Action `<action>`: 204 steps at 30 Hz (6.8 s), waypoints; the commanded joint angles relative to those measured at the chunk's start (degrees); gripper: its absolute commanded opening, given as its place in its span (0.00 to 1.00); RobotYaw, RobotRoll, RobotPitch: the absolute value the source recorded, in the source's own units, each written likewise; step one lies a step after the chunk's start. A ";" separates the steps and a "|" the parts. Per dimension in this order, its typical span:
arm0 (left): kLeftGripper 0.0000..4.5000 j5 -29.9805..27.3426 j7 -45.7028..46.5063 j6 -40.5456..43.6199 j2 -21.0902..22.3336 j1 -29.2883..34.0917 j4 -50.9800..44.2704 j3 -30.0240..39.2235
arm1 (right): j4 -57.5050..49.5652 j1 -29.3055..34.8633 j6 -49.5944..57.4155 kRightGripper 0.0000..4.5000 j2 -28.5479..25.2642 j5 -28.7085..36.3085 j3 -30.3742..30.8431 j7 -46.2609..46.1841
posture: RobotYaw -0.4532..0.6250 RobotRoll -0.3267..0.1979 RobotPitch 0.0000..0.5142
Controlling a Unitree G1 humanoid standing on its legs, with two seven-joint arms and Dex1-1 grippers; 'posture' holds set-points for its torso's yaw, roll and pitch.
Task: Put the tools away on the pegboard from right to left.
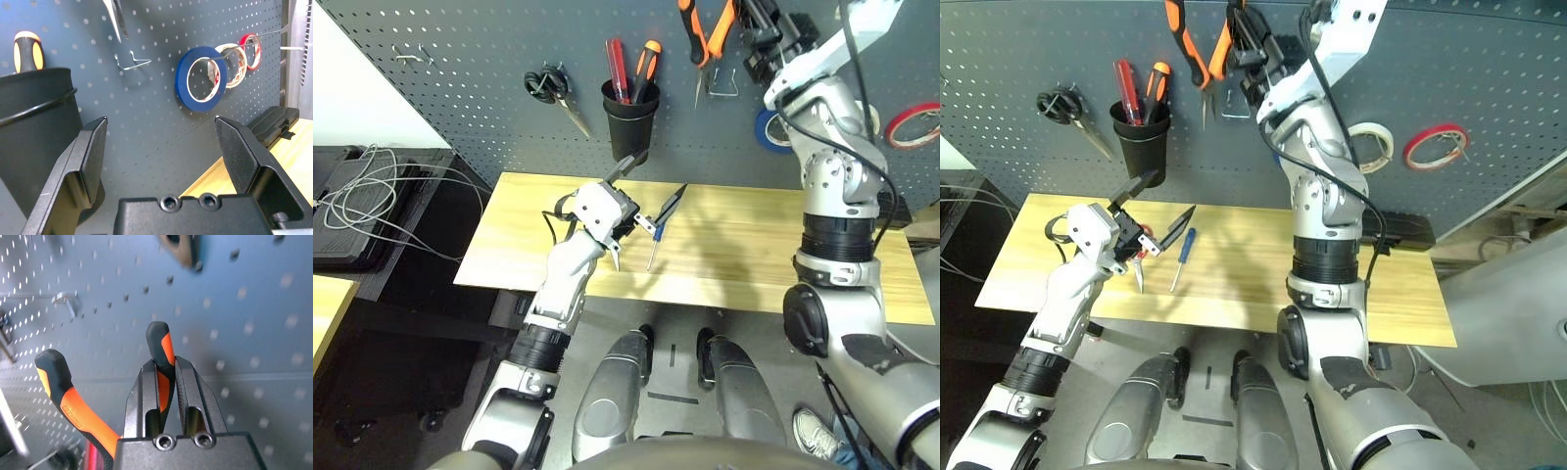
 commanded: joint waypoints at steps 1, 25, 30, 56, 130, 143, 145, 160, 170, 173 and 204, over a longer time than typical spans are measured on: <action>1.00 0.32 -0.72 -0.51 0.15 0.42 0.65 -0.12 | 4.83 -1.72 -8.30 0.06 -0.37 -2.94 0.63 0.31 | 0.49 0.62 0.40; 1.00 1.50 -0.09 0.85 0.10 2.04 -0.93 -0.19 | 22.67 -4.78 -30.90 0.06 -0.83 -11.91 2.60 -2.77 | 0.51 0.62 0.46; 1.00 1.59 0.01 1.02 0.02 2.00 -1.01 -0.34 | 22.18 -4.32 -31.02 0.06 -1.07 -12.30 2.70 -3.55 | 0.51 0.62 0.47; 1.00 2.01 0.73 2.38 -0.02 3.52 -3.08 -0.66 | 24.93 0.06 -31.26 0.06 0.34 -13.22 4.11 -5.16 | 0.52 0.62 0.53; 1.00 8.66 -1.10 16.78 -2.06 -4.65 25.26 -5.76 | 1.54 39.16 13.47 0.99 -11.67 -8.74 7.48 7.36 | 0.47 0.62 0.59; 1.00 9.45 6.84 21.31 -6.56 -18.51 48.16 -1.92 | -6.79 43.28 24.27 0.99 -10.79 -8.29 10.72 7.71 | 0.42 0.62 0.70; 1.00 9.68 7.68 22.89 -7.10 -19.55 50.49 -1.62 | -8.93 43.66 25.73 0.99 -10.41 -8.12 11.54 7.62 | 0.41 0.62 0.73; 0.85 9.68 9.93 26.69 -11.44 -23.85 59.84 1.04 | -14.71 43.96 26.75 1.00 -12.08 -8.63 17.64 12.37 | 0.35 0.62 0.77; 0.12 9.47 10.84 19.00 -12.63 -21.26 53.24 2.48 | -11.19 40.91 22.84 1.00 -13.75 -8.95 17.17 14.51 | 0.40 0.62 0.66; 0.12 9.83 11.34 15.96 -11.91 -18.22 48.26 2.12 | -9.23 39.07 21.07 1.00 -14.02 -8.87 16.82 15.30 | 0.42 0.62 0.63; 0.12 -6.09 3.46 19.62 -5.67 -5.70 -16.62 3.39 | -8.14 31.41 6.05 1.00 -16.69 -7.89 18.69 31.46 | 0.48 0.62 0.57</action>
